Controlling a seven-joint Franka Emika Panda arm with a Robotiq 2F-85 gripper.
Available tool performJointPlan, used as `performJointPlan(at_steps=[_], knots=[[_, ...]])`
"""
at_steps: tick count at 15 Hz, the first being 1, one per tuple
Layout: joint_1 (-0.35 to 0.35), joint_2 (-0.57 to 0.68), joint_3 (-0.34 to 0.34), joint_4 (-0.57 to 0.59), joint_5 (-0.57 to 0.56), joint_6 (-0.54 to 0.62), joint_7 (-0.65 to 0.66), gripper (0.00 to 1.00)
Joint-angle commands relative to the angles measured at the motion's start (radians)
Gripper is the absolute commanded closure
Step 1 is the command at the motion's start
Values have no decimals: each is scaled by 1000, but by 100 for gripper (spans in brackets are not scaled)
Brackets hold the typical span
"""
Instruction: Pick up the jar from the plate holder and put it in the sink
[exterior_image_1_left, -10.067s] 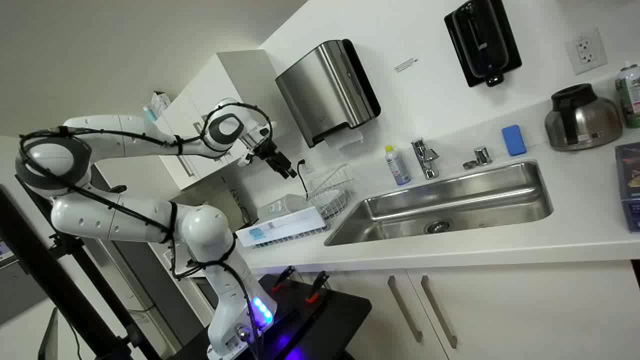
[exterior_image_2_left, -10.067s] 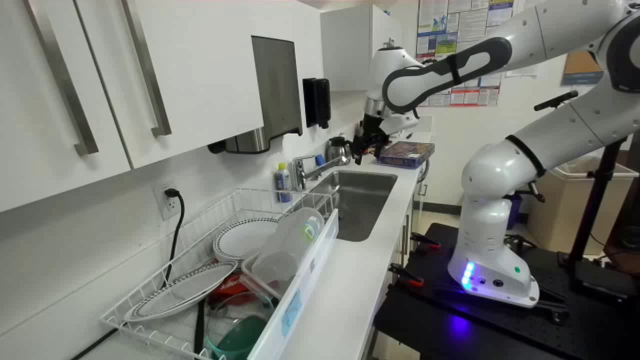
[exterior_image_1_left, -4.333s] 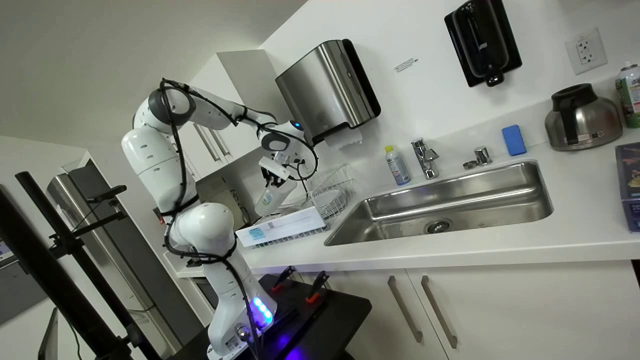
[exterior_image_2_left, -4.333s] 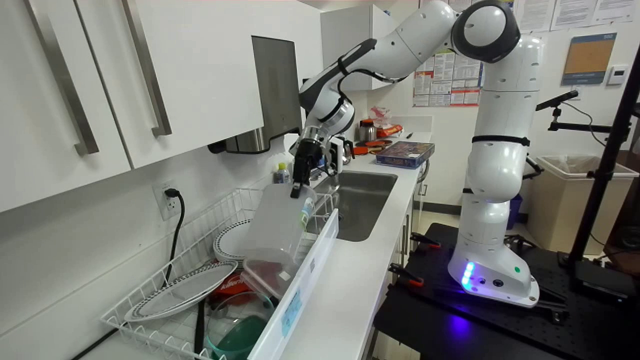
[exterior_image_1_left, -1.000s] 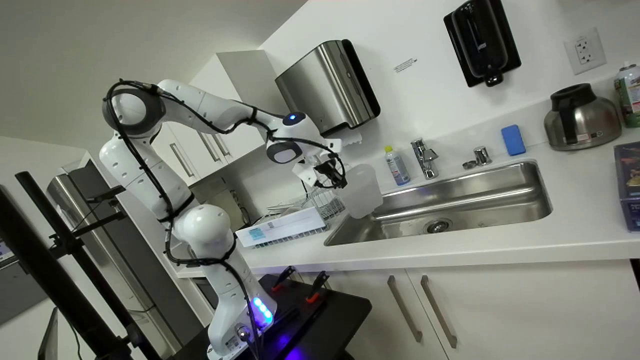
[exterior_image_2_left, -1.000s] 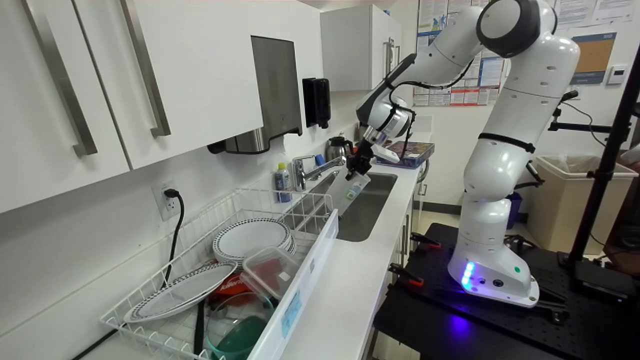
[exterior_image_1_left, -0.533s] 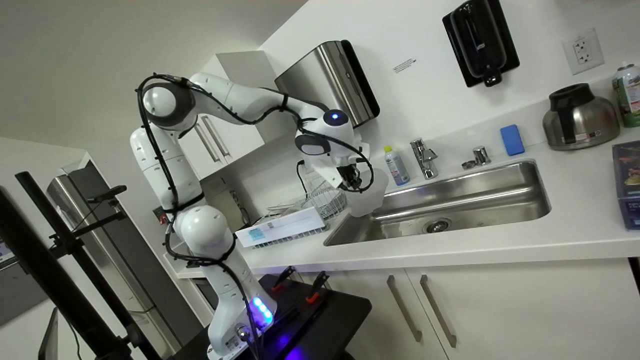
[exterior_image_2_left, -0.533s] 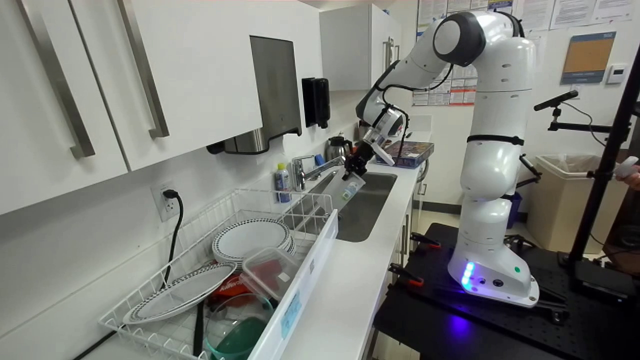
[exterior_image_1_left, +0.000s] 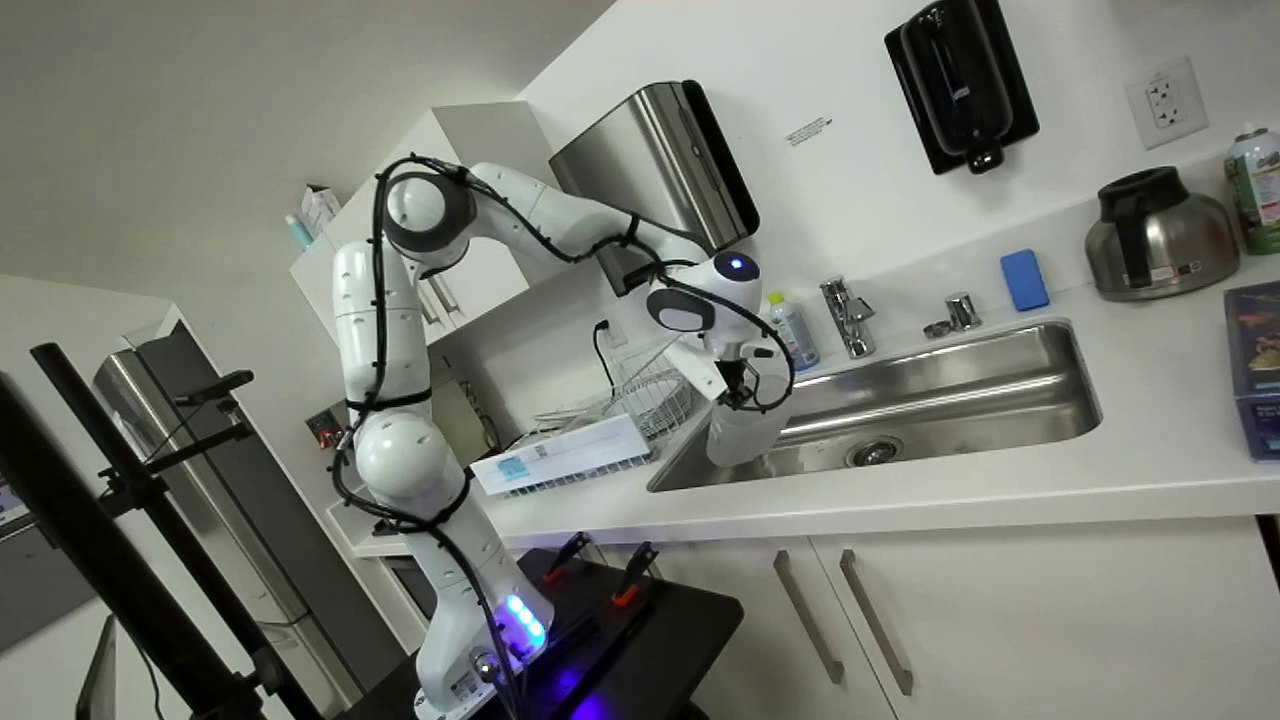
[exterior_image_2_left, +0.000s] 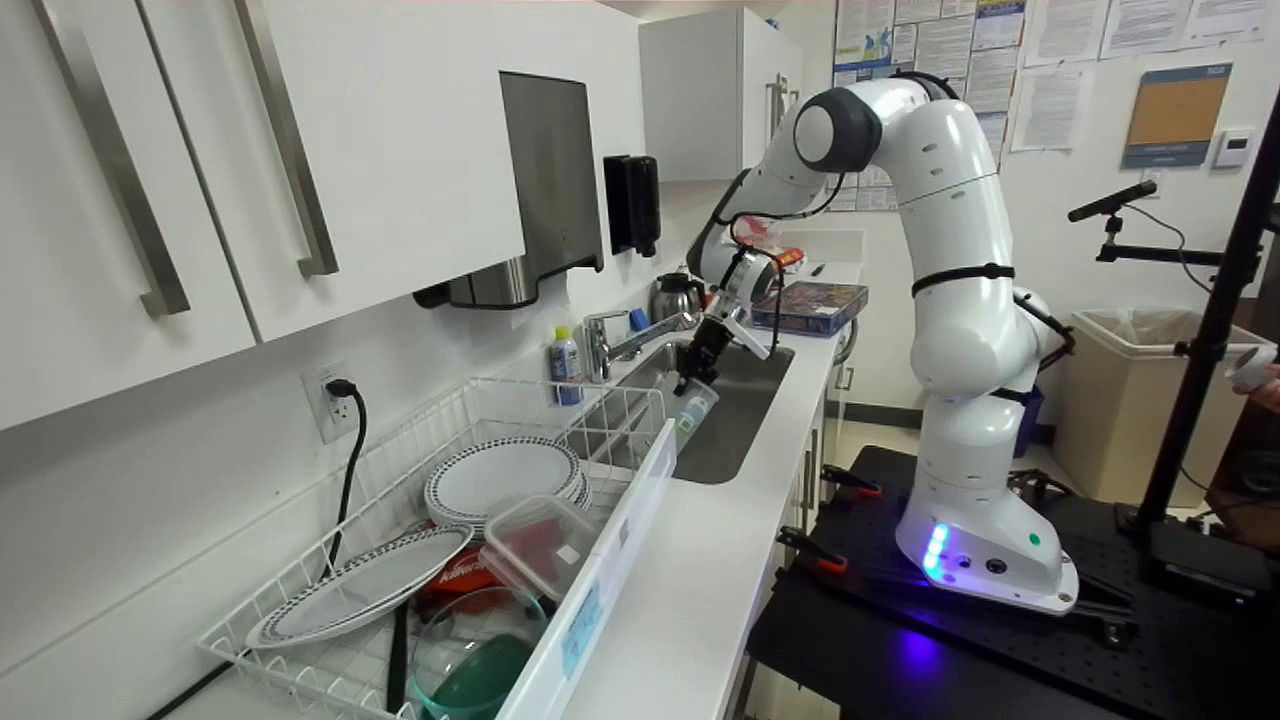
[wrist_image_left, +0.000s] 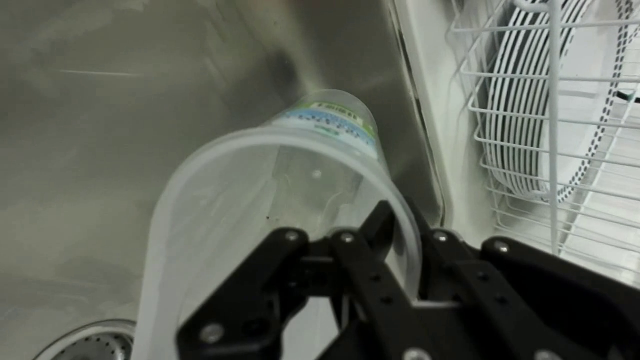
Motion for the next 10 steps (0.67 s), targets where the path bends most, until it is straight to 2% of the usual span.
performJointPlan(at_steps=[1, 4, 10], knots=[[-38, 108, 47, 108, -38, -9, 11, 98], [-60, 178, 73, 167, -73, -25, 10, 98], [-52, 231, 108, 190, -125, 56, 21, 98]])
